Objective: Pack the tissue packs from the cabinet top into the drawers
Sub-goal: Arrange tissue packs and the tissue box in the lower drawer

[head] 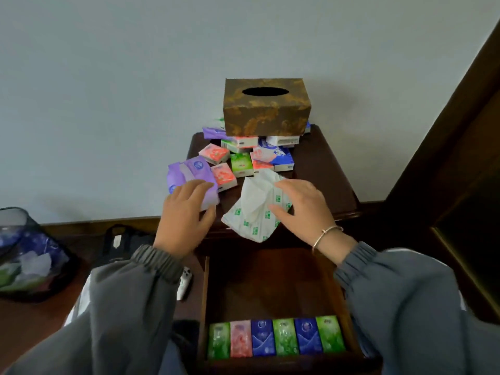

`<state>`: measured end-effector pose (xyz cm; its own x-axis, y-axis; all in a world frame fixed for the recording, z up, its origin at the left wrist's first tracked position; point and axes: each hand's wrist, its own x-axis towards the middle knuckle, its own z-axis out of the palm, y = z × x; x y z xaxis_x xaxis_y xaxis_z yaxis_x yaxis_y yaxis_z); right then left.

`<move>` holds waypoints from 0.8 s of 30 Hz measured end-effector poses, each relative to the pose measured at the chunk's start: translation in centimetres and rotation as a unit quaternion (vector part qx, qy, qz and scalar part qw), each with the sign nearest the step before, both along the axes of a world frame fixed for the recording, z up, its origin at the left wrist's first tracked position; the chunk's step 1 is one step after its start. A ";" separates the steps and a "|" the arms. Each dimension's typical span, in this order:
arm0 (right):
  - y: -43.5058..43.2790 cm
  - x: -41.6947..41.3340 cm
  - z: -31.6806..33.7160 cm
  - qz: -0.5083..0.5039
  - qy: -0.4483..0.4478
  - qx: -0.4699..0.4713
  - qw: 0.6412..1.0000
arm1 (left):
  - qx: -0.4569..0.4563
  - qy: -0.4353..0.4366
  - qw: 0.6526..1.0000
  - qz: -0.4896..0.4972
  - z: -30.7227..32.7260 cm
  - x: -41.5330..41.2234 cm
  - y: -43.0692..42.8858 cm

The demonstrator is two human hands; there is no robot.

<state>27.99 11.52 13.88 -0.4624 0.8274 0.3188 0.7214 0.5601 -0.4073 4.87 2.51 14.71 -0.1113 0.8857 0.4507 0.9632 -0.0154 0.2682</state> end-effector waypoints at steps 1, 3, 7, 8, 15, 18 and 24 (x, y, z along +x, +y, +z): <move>0.8 -1.2 0.0 0.009 -0.046 -0.002 0.999 | -0.013 0.029 0.999 0.033 -0.1 -0.9 0.4; 2.0 -3.1 -0.8 0.022 -0.123 -0.040 0.991 | -0.054 0.069 0.994 0.065 -0.5 -2.3 1.3; 3.4 -3.5 -3.8 0.042 -0.219 -0.126 0.967 | -0.161 0.108 0.979 0.056 -2.1 -4.6 2.8; 3.8 -3.0 -4.2 0.044 -0.230 -0.121 0.965 | -0.182 0.106 0.976 0.047 -2.6 -4.9 3.0; 6.6 3.1 -4.0 0.082 -0.241 -0.135 0.958 | -0.169 0.059 0.982 -0.053 -2.9 -6.6 2.2; 6.6 3.9 -3.9 0.083 -0.221 -0.131 0.963 | -0.155 0.059 0.985 -0.042 -3.0 -6.1 1.8; 3.6 3.8 -4.8 0.002 -0.073 0.002 0.997 | -0.059 -0.005 0.998 0.010 -2.6 -3.4 1.6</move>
<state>31.82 15.13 9.12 -0.5080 0.8239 0.2513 0.7698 0.5651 -0.2968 1.50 4.07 12.10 -0.1332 0.9303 0.3418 0.9606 0.0363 0.2757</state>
